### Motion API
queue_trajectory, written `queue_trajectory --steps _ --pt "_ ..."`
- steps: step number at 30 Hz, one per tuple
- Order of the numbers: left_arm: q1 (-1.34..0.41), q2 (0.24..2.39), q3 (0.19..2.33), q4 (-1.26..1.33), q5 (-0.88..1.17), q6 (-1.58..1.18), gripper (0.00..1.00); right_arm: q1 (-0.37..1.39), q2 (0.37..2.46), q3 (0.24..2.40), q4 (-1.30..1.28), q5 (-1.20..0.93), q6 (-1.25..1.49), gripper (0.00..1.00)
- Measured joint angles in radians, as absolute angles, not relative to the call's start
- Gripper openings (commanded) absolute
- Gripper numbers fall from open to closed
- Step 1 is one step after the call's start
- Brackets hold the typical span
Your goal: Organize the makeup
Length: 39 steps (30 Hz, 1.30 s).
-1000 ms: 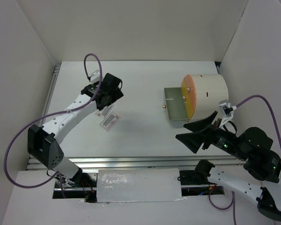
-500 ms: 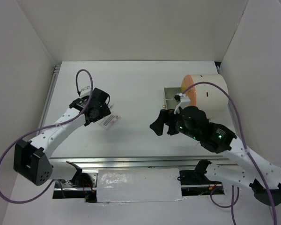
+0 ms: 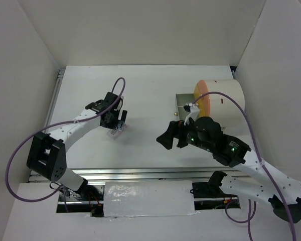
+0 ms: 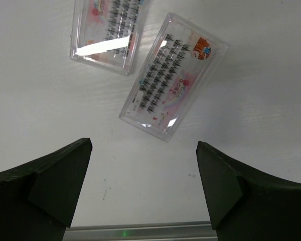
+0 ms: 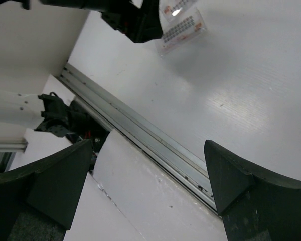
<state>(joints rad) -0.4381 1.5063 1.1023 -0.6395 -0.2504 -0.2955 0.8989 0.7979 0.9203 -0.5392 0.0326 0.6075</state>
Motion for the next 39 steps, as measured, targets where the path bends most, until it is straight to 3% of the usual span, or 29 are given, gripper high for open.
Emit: queue_trajectory --steps 12,25,29,32,33,39 --pt "-0.373 1.706 1.117 -0.574 -0.046 -0.157 0.99 0.899 0.64 0.905 -0.538 -0.02 0.586 1.0" --pt "-0.355 1.794 1.131 -0.559 -0.046 -0.165 0.95 0.899 0.604 0.905 -0.543 -0.044 0.582 1.0" --pt "-0.355 1.795 1.133 -0.559 -0.048 -0.176 0.85 0.899 0.601 0.905 -0.544 -0.046 0.582 1.0" --pt "-0.364 1.784 1.122 -0.555 -0.047 -0.199 0.7 0.899 0.594 0.905 -0.547 -0.046 0.582 1.0" --pt "-0.373 1.778 1.117 -0.554 -0.048 -0.21 0.59 0.899 0.591 0.905 -0.547 -0.046 0.582 1.0" --pt "-0.495 1.757 1.088 -0.55 -0.049 -0.252 0.4 0.899 0.585 0.911 -0.554 -0.043 0.582 1.0"
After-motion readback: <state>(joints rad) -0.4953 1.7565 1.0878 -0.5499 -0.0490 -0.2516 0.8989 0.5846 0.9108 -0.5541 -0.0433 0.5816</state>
